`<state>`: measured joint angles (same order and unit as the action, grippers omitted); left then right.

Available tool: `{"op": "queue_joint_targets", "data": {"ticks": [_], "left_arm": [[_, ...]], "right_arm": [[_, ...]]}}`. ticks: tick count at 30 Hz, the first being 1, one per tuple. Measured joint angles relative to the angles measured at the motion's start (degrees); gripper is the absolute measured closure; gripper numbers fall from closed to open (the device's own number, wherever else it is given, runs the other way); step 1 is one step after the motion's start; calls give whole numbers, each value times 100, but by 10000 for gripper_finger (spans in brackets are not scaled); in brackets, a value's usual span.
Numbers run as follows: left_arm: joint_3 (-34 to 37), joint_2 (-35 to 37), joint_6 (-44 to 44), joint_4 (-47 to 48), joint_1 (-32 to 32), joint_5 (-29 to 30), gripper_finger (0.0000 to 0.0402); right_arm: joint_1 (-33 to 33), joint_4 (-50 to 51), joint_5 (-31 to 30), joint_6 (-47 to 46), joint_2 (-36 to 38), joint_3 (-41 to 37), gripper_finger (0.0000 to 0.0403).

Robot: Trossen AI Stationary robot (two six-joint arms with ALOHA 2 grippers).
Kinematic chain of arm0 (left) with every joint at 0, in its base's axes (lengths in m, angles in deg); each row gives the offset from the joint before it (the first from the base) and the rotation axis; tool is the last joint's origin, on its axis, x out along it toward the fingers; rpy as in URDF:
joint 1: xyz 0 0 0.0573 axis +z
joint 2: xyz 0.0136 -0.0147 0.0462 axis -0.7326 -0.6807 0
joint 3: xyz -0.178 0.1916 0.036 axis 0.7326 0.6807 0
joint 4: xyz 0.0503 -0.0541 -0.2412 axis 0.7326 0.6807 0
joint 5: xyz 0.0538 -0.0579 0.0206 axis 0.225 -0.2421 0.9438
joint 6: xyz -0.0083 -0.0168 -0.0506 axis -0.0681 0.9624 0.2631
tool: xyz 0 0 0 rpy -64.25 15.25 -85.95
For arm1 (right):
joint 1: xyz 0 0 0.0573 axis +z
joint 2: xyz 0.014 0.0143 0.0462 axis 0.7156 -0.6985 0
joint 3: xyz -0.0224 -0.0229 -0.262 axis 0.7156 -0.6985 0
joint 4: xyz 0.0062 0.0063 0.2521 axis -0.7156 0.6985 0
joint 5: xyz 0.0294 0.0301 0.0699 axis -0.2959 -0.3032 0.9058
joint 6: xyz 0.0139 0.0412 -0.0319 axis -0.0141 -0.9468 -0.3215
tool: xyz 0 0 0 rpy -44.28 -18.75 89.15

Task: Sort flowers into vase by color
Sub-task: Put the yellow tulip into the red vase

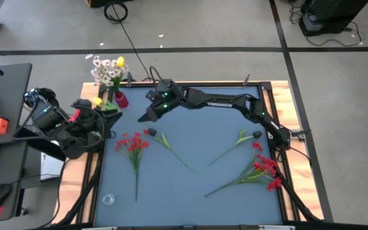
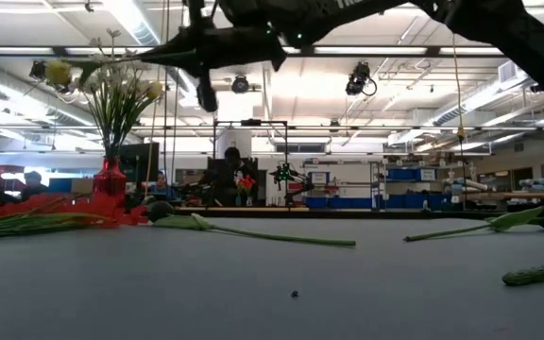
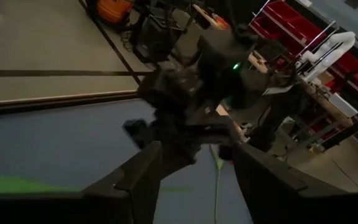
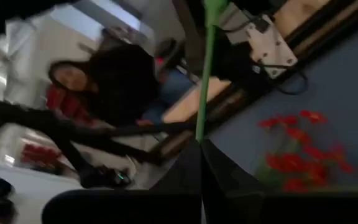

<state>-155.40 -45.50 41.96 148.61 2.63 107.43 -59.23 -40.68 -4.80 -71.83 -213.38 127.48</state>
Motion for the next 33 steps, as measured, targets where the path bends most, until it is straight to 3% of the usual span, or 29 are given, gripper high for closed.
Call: {"op": "queue_joint_targets", "data": {"ticks": [4, 10, 24, 33], "left_arm": [[4, -236, 374, 249, 8, -56, 199], [15, -714, 1000, 345, 7, -99, 199], [15, -1911, 2206, 193, 533, -477, 199], [15, -1972, 1016, -856, 1094, -509, 199]], "right_arm": [[-119, 797, -293, 781, 251, -212, 402], [-389, 425, -100, 717, 694, -1392, 402], [-662, -3051, 27, 106, 2380, -4756, 403], [-470, -4417, -18, 282, 2945, -5437, 403]]}}
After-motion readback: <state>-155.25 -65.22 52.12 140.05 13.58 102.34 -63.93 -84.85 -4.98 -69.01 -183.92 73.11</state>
